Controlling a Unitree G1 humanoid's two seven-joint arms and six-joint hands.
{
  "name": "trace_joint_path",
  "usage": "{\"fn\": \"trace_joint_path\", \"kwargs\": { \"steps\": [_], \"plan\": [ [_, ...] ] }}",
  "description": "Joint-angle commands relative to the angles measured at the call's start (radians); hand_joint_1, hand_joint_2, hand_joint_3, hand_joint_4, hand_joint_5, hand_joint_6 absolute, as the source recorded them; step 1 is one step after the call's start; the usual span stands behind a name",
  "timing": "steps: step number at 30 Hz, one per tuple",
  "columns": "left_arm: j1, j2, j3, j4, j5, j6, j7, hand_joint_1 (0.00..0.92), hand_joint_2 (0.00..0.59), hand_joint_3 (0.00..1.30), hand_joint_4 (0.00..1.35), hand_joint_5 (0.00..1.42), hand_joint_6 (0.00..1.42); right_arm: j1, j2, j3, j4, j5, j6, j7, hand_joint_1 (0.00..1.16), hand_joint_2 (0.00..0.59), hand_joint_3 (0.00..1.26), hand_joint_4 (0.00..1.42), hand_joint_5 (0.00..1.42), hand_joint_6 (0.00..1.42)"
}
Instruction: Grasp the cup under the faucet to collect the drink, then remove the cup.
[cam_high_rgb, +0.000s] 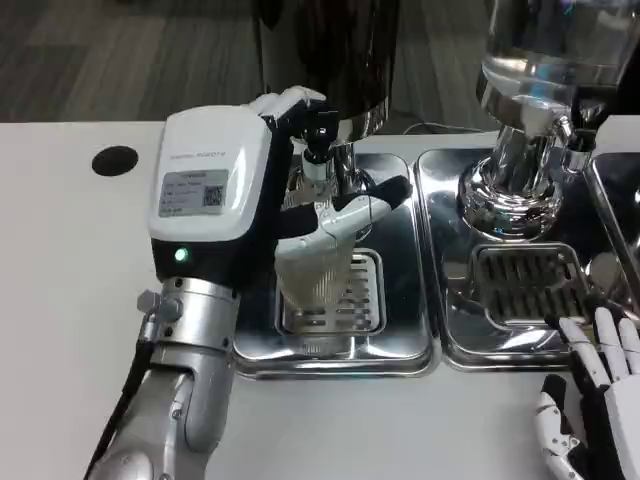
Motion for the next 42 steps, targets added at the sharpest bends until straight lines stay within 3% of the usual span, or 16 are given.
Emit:
{"fn": "trace_joint_path", "kwargs": {
  "steps": [1,25,42],
  "plan": [
    [0.038,0.012,-0.024,0.014,0.037,-0.004,0.005,0.006,0.082,0.51,0.57,0.68,0.82,0.003,0.002,0.005,-0.006,-0.005,0.003,0.007,0.00,0.531,0.16,0.00,0.00,0.05],
    [0.089,0.021,-0.067,0.026,0.138,0.014,0.073,0.000,0.083,0.52,0.57,0.68,0.82,0.011,0.000,-0.001,-0.011,-0.006,-0.003,0.004,0.00,0.531,0.17,0.00,0.00,0.05],
    [0.121,0.016,-0.071,0.050,0.136,0.010,0.125,0.000,0.084,0.52,0.56,0.68,0.82,0.026,0.000,0.000,-0.034,-0.014,0.008,0.010,0.01,0.542,0.17,0.00,0.00,0.05]
  ]
}}
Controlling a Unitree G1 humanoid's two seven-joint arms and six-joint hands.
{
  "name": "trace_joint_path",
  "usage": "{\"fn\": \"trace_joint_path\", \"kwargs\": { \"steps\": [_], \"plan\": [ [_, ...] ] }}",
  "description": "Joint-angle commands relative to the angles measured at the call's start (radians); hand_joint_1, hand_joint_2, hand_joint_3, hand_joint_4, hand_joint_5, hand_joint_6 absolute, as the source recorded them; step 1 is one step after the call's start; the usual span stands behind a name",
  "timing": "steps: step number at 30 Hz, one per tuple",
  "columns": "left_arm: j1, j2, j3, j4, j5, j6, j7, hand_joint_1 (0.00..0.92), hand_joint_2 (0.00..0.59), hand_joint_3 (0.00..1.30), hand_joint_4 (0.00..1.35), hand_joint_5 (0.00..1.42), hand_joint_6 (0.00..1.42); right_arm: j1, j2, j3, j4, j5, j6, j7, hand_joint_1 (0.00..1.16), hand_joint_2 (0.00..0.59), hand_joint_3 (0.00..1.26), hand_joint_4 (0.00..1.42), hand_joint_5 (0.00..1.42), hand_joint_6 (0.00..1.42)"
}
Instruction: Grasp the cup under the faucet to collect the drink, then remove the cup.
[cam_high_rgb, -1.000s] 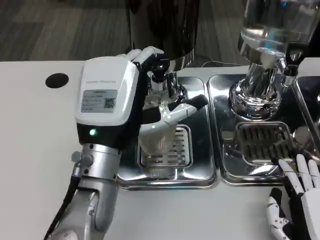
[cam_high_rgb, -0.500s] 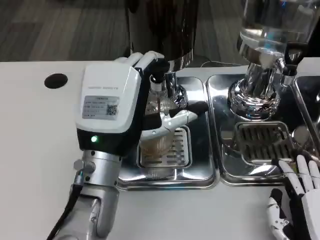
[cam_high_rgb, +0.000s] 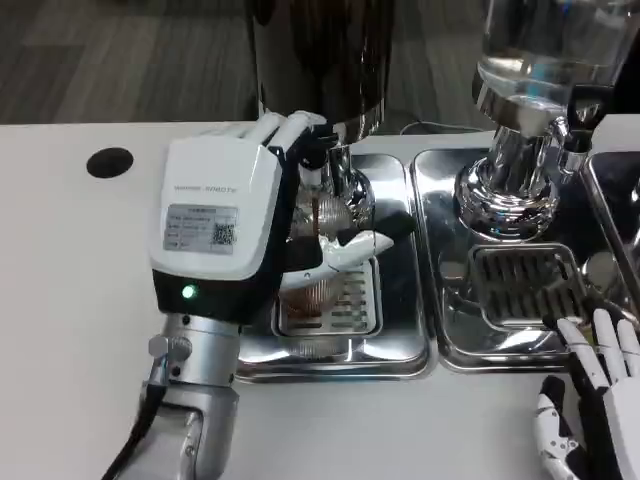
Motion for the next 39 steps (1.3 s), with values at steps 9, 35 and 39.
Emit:
{"fn": "trace_joint_path", "kwargs": {
  "steps": [9,35,39],
  "plan": [
    [0.056,0.008,-0.022,0.061,-0.022,-0.011,0.013,0.000,0.084,0.52,0.55,0.68,0.82,0.025,-0.005,0.001,-0.034,-0.024,0.019,0.012,0.01,0.542,0.17,0.00,0.00,0.05],
    [0.055,0.012,-0.009,0.063,-0.021,-0.009,0.012,0.000,0.085,0.52,0.54,0.68,0.82,0.014,0.002,0.004,-0.020,-0.028,0.016,0.018,0.01,0.543,0.16,0.00,0.00,0.03],
    [0.052,0.010,-0.009,0.067,-0.019,-0.010,0.013,0.000,0.086,0.52,0.54,0.68,0.82,0.014,0.004,0.006,-0.017,-0.030,0.017,0.018,0.01,0.543,0.16,0.00,0.00,0.03]
  ]
}}
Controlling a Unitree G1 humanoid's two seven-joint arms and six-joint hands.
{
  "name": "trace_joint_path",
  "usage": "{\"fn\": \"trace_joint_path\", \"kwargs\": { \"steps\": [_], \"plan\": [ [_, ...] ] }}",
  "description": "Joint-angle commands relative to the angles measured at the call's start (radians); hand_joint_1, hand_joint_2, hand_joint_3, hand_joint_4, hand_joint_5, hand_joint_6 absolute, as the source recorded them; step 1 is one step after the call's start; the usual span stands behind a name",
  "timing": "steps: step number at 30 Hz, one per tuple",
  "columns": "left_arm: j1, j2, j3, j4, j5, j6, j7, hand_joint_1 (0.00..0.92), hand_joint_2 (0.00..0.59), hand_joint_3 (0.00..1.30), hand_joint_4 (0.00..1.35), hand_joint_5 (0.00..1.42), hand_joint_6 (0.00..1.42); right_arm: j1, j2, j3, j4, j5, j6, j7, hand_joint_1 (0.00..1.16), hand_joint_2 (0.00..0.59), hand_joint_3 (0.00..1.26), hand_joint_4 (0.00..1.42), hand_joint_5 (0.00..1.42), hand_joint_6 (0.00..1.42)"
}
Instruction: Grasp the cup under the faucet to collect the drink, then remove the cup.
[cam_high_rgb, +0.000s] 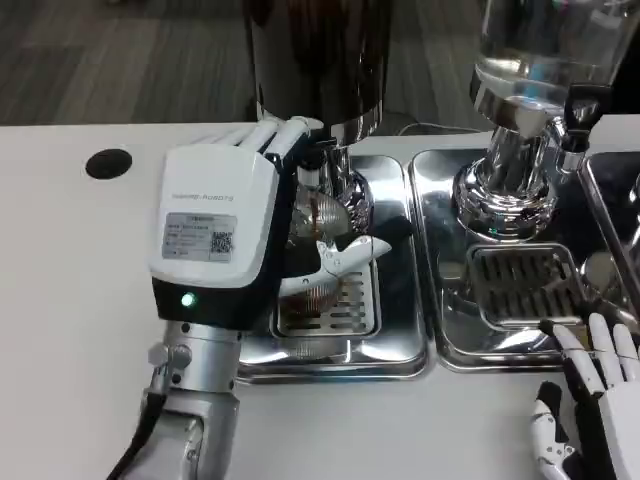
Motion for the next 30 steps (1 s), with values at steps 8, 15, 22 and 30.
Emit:
{"fn": "trace_joint_path", "kwargs": {
  "steps": [8,15,22,30],
  "plan": [
    [0.040,0.008,-0.016,0.034,-0.011,-0.002,-0.032,0.000,0.086,0.51,0.54,0.68,0.82,-0.002,-0.001,0.001,-0.003,0.001,0.003,0.007,0.01,0.543,0.16,0.00,0.00,0.03],
    [0.040,0.007,-0.016,0.029,-0.009,0.001,-0.034,0.000,0.086,0.51,0.54,0.68,0.82,-0.004,0.001,0.003,-0.001,-0.001,0.003,0.004,0.01,0.543,0.16,0.00,0.00,0.03],
    [0.035,0.014,0.009,0.005,-0.016,0.004,-0.040,0.000,0.083,0.49,0.50,0.66,0.80,-0.009,0.002,0.004,0.000,0.001,0.001,0.005,0.01,0.543,0.16,0.00,0.00,0.03],
    [0.033,0.012,0.024,-0.020,-0.009,0.010,-0.055,0.000,0.073,0.36,0.24,0.44,0.52,-0.011,0.003,0.003,0.006,0.006,-0.001,0.006,0.01,0.543,0.16,0.00,0.00,0.03]
  ]
}}
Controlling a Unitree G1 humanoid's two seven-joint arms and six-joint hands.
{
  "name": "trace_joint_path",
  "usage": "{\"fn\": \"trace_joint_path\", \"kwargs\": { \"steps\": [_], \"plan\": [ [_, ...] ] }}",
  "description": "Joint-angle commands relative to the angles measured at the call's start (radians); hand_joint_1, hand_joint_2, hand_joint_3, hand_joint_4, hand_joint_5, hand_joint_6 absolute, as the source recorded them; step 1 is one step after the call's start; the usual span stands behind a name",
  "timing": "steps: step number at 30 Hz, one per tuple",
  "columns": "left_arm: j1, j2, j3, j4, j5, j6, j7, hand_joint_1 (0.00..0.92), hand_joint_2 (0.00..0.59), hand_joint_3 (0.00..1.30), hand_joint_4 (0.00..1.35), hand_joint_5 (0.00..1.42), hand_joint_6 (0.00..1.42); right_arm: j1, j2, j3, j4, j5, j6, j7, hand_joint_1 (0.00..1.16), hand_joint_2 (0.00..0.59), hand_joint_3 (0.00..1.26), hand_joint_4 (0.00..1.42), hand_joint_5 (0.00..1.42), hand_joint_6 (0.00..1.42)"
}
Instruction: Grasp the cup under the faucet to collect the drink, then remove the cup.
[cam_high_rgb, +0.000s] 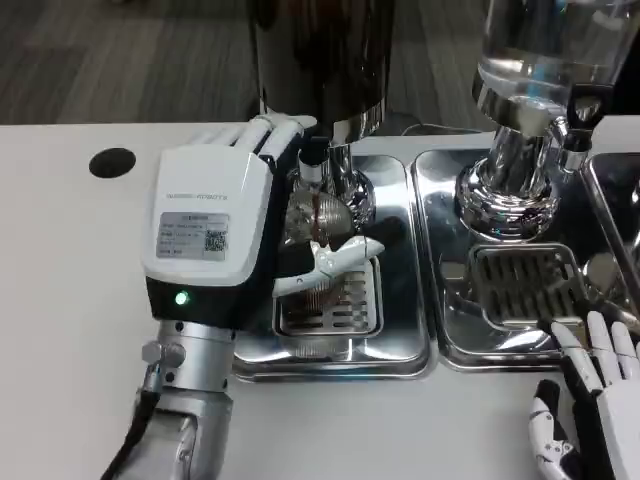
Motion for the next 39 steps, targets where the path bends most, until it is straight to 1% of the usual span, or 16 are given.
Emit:
{"fn": "trace_joint_path", "kwargs": {
  "steps": [1,2,9,12,15,21,26,29,31,34,35,39],
  "plan": [
    [0.024,0.007,0.006,-0.004,-0.004,0.011,-0.020,0.000,0.074,0.35,0.22,0.43,0.50,-0.003,0.000,0.002,0.001,0.005,-0.001,0.005,0.01,0.543,0.16,0.00,0.00,0.03],
    [0.025,0.006,0.006,-0.006,-0.003,0.012,-0.019,0.000,0.066,0.34,0.19,0.42,0.48,-0.003,-0.001,0.001,-0.001,0.004,0.000,0.005,0.01,0.543,0.16,0.00,0.00,0.03],
    [0.037,0.004,0.023,-0.032,-0.012,0.014,-0.008,0.000,0.060,0.26,0.11,0.35,0.39,-0.001,-0.003,-0.001,-0.010,0.002,0.000,0.007,0.01,0.543,0.16,0.00,0.00,0.03],
    [0.067,0.004,0.047,-0.057,-0.035,-0.002,0.024,0.000,0.051,0.16,0.04,0.32,0.34,-0.001,-0.005,0.000,-0.012,0.002,-0.001,0.008,0.01,0.543,0.16,0.00,0.00,0.03],
    [0.089,0.009,0.070,-0.081,-0.055,-0.016,0.034,0.000,0.051,0.12,0.00,0.29,0.31,-0.004,-0.005,0.002,-0.014,0.000,-0.002,0.010,0.01,0.543,0.16,0.00,0.00,0.03],
    [0.128,0.020,0.113,-0.116,-0.085,-0.032,0.031,0.000,0.051,0.10,0.00,0.27,0.29,-0.009,-0.002,0.009,-0.016,-0.004,-0.001,0.014,0.01,0.541,0.16,0.00,0.00,0.03],
    [0.209,0.034,0.146,-0.160,-0.099,-0.063,0.047,0.000,0.045,0.10,0.00,0.25,0.27,-0.006,-0.006,0.009,-0.022,-0.003,-0.001,0.014,0.01,0.535,0.16,0.00,0.00,0.03],
    [0.295,0.058,0.177,-0.176,-0.114,-0.098,0.090,0.000,0.045,0.10,0.00,0.24,0.26,-0.002,-0.014,0.002,-0.037,0.000,-0.008,0.014,0.01,0.531,0.16,0.00,0.00,0.03],
    [0.346,0.069,0.201,-0.174,-0.128,-0.119,0.112,0.000,0.045,0.10,0.00,0.23,0.23,-0.003,-0.021,0.000,-0.050,-0.001,-0.011,0.018,0.00,0.518,0.16,0.00,0.00,0.03],
    [0.435,0.097,0.237,-0.158,-0.136,-0.147,0.136,0.000,0.040,0.09,0.00,0.22,0.21,-0.015,-0.030,-0.007,-0.066,0.009,-0.021,0.035,0.00,0.492,0.15,0.00,0.00,0.03],
    [0.452,0.107,0.242,-0.154,-0.129,-0.152,0.142,0.000,0.041,0.09,0.00,0.20,0.19,-0.022,-0.033,-0.009,-0.070,0.013,-0.025,0.043,0.00,0.488,0.15,0.00,0.00,0.03],
    [0.515,0.138,0.236,-0.108,-0.106,-0.167,0.164,0.000,0.041,0.08,0.00,0.19,0.17,-0.057,-0.040,-0.013,-0.092,0.031,-0.042,0.086,0.00,0.424,0.12,0.00,0.00,0.03]
  ]
}}
